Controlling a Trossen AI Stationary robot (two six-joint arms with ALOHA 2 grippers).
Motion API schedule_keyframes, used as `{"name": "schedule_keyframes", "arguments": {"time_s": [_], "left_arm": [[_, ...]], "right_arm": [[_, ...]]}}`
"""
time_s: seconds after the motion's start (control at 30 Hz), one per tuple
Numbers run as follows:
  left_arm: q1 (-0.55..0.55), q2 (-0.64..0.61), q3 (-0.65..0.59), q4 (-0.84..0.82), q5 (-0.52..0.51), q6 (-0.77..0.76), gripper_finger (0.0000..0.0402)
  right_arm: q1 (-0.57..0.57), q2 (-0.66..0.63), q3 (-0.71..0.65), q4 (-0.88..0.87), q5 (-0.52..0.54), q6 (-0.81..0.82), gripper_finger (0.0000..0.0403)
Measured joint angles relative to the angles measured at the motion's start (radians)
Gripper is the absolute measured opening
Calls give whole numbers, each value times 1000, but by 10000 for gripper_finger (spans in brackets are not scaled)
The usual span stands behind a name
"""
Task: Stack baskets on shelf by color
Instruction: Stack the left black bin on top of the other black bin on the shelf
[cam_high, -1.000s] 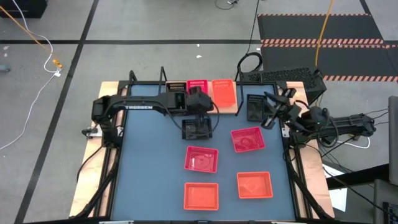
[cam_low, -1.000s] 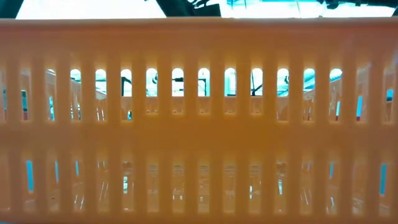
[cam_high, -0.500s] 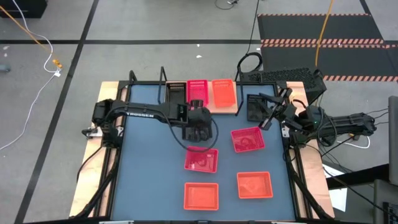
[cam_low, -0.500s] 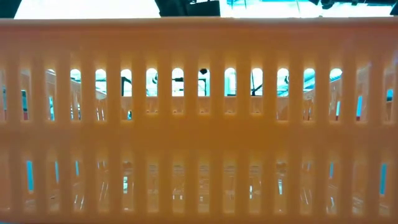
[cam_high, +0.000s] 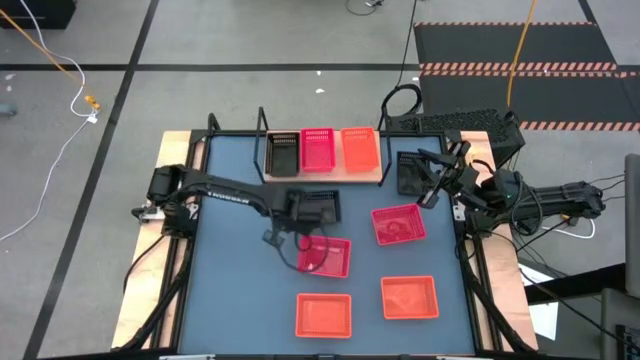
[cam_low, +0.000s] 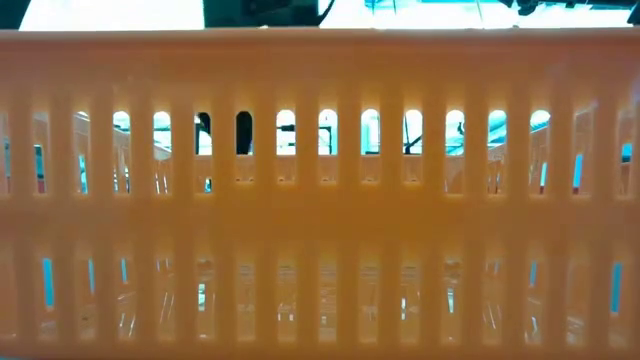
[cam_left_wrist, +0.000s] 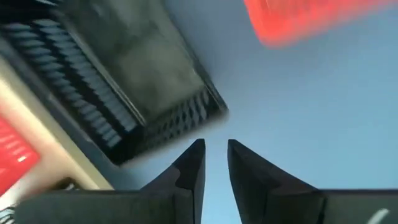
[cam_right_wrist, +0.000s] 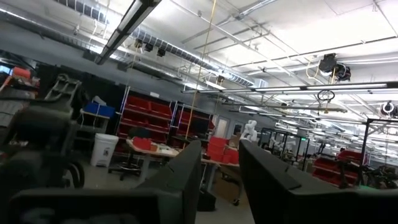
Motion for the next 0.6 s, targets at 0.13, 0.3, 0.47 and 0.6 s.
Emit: {"name": "schedule_keyframes", "arguments": {"time_s": [0.13, 0.3, 0.47, 0.6], "left_arm": [[-31, 2, -102, -7, -92, 117, 72], [-51, 0, -146, -6, -188, 130, 72], [-53, 0, -145, 31, -200, 136, 72], [-51, 0, -145, 56, -216, 201, 72]], "right_arm": [[0, 0, 0, 12, 0, 20, 105], [0, 0, 0, 15, 0, 21, 105], [0, 0, 0, 16, 0, 22, 105], [0, 0, 0, 16, 0, 22, 105]]}}
